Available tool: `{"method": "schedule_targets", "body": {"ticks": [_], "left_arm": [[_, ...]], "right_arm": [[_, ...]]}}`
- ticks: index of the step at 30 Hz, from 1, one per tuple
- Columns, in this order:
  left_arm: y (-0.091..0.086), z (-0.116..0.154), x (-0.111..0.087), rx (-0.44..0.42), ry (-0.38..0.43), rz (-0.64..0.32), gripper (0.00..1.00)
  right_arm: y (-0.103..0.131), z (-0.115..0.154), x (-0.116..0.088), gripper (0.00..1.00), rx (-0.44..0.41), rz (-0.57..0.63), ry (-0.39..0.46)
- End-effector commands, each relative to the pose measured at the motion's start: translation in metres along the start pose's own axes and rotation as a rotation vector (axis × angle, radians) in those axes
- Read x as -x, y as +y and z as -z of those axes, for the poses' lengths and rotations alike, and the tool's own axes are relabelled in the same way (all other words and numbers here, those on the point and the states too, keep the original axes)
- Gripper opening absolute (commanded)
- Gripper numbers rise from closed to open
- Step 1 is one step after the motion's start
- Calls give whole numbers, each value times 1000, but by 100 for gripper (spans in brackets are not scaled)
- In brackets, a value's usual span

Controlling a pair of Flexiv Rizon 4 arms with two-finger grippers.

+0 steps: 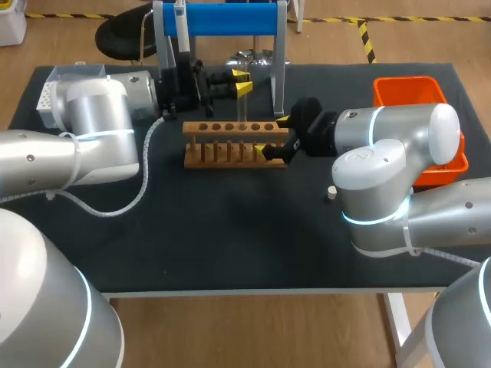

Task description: Invert the test tube, pick up the pipette, mount the tip to pipette, aspirate from beaker and dispense into the tube, eject the tip, return the pipette, and cap with the stopper.

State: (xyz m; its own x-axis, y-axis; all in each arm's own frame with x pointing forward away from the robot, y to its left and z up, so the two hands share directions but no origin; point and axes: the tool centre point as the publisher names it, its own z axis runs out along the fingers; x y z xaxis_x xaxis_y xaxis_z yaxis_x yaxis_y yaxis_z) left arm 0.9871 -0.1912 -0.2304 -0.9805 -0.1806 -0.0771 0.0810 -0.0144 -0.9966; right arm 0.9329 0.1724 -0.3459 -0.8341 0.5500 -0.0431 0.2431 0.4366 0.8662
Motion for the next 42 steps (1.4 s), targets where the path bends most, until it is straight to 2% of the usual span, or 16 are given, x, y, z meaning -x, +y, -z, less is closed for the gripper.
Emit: {"method": "schedule_targets", "body": {"ticks": [1, 16, 42], "left_arm": [[-3, 1, 0, 17, -3, 1, 0], [6, 3, 1, 58, -5, 26, 0], [23, 1, 1, 49, 13, 53, 0]], "right_arm": [[0, 1, 0, 100, 0, 0, 1], [0, 1, 0, 100, 0, 0, 1], [0, 1, 0, 100, 0, 0, 1]]}}
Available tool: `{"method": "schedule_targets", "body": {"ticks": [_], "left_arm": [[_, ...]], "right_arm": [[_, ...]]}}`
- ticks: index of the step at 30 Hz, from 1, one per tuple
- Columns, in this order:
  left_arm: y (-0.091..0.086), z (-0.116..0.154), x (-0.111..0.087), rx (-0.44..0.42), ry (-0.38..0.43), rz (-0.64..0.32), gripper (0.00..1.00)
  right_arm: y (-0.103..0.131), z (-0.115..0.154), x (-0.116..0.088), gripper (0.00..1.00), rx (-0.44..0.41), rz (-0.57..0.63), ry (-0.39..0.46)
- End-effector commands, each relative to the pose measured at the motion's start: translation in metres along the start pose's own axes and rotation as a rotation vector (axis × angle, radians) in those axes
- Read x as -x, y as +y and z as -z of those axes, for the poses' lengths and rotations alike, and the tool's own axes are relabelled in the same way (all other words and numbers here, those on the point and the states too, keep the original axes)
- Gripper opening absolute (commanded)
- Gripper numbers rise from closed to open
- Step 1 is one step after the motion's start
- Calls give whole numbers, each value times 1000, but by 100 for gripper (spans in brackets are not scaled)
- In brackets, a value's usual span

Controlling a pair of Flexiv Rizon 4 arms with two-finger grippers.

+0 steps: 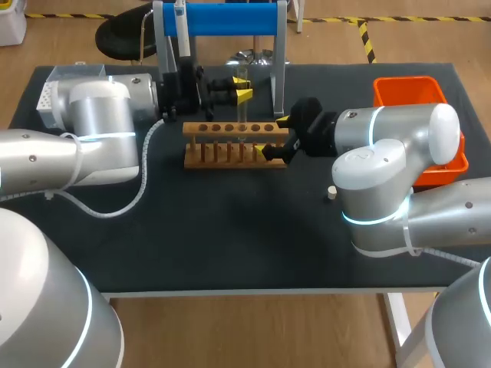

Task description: Invert the test tube, pick up the pipette, mount the tip to pipette, aspirate from beaker and dispense into the tube, eject the tip, return the pipette, and cap with the stopper.

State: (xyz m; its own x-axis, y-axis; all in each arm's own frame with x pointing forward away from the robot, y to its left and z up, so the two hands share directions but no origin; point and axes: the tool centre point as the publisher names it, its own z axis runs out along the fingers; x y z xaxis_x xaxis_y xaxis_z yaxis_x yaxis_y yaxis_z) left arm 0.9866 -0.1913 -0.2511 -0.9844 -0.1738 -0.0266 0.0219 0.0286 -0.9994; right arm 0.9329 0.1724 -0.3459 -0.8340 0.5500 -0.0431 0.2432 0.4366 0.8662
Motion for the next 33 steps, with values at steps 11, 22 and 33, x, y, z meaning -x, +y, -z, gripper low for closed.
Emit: {"method": "schedule_targets", "body": {"ticks": [11, 22, 33], "left_arm": [[8, 2, 3, -16, 8, 2, 0], [16, 4, 5, -29, 17, 12, 0], [24, 5, 5, -37, 28, 20, 0]], "right_arm": [[0, 1, 0, 100, 0, 0, 1], [0, 1, 0, 100, 0, 0, 1], [0, 1, 0, 100, 0, 0, 1]]}}
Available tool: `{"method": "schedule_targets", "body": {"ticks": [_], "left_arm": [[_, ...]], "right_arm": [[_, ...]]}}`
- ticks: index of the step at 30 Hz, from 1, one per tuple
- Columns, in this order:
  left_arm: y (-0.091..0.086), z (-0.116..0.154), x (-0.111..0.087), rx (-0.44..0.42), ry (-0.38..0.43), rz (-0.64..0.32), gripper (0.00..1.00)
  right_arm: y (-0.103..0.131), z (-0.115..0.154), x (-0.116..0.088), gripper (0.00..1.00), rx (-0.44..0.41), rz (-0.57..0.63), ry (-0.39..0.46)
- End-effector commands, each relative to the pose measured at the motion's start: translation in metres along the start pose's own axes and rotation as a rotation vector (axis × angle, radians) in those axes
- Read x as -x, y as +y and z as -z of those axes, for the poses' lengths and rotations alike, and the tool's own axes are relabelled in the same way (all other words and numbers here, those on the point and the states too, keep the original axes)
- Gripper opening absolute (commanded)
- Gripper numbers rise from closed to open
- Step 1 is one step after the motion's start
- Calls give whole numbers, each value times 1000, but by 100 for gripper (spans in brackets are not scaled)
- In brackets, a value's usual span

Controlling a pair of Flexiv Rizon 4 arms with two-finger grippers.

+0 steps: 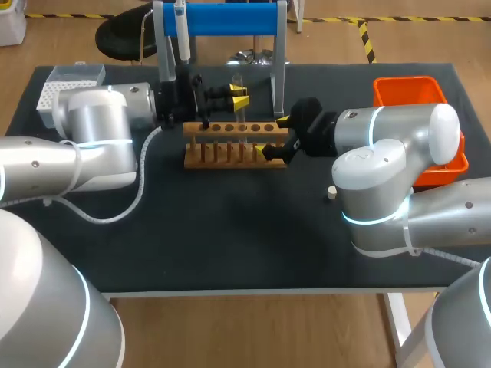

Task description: Invert the test tube, pick up the pipette, mount the tip to pipette, aspirate from beaker and dispense into the tube, eject the tip, return the pipette, and cap with the stopper.

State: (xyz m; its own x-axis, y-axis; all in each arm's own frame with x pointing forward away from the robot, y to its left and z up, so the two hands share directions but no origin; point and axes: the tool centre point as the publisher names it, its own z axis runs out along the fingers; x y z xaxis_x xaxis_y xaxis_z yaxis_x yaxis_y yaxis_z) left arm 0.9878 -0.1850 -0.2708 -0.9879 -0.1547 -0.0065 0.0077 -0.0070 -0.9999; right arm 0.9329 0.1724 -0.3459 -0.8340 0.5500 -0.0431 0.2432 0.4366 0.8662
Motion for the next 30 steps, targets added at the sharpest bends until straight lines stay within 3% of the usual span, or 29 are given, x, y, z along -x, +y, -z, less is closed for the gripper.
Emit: {"method": "schedule_targets", "body": {"ticks": [1, 30], "left_arm": [[4, 0, 3, -4, 9, 0, 0], [14, -7, 0, -10, 64, -15, 0]], "right_arm": [[0, 1, 0, 100, 0, 0, 1], [0, 1, 0, 100, 0, 0, 1]]}}
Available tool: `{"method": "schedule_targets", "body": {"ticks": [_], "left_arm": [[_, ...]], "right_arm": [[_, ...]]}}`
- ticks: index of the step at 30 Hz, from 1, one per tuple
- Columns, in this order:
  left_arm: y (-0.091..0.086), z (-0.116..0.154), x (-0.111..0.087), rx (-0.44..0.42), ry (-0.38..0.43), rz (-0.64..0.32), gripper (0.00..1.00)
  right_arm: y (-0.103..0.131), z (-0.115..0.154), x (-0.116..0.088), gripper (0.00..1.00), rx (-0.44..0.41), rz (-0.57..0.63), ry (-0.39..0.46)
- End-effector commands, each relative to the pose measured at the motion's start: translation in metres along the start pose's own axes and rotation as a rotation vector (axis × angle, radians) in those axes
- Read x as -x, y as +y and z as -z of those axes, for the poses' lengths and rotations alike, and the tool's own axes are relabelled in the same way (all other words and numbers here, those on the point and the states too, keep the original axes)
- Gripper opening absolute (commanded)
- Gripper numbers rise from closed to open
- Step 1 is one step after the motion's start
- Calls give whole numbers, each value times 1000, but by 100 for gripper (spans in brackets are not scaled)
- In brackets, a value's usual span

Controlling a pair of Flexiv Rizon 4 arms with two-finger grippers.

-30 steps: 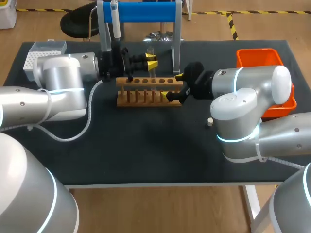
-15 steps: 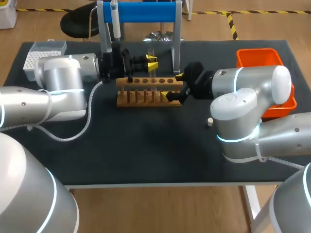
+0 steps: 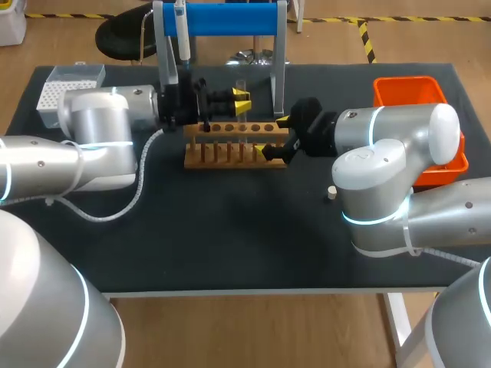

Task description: Invert the test tube, pick up the pipette, mount the tip to pipette, aspirate from beaker and dispense into the tube, eject the tip, return the pipette, and cap with the stopper.

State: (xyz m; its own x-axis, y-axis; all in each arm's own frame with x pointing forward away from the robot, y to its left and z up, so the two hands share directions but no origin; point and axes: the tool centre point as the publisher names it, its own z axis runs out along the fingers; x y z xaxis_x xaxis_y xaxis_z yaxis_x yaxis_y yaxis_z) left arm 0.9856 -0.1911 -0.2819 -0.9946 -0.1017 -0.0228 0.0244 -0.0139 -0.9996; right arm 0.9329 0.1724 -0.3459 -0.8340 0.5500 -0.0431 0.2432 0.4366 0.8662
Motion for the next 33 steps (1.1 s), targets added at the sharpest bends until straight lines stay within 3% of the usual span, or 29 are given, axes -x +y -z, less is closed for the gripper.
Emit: {"method": "schedule_targets", "body": {"ticks": [1, 15, 16, 18, 25, 33], "left_arm": [[3, -1, 3, 0, 13, 0, 0], [6, -1, 2, 5, 22, -2, 0], [6, 0, 2, 9, 21, -2, 27], [6, 0, 2, 11, 15, 0, 100], [-3, 4, -2, 15, 1, 9, 100], [-28, 24, -12, 77, -21, 35, 100]], "right_arm": [[0, 1, 0, 100, 0, 0, 1], [0, 1, 0, 100, 0, 0, 1], [0, 1, 0, 100, 0, 0, 1], [0, 1, 0, 100, 0, 0, 1], [0, 1, 0, 100, 0, 0, 1], [0, 1, 0, 100, 0, 0, 1]]}}
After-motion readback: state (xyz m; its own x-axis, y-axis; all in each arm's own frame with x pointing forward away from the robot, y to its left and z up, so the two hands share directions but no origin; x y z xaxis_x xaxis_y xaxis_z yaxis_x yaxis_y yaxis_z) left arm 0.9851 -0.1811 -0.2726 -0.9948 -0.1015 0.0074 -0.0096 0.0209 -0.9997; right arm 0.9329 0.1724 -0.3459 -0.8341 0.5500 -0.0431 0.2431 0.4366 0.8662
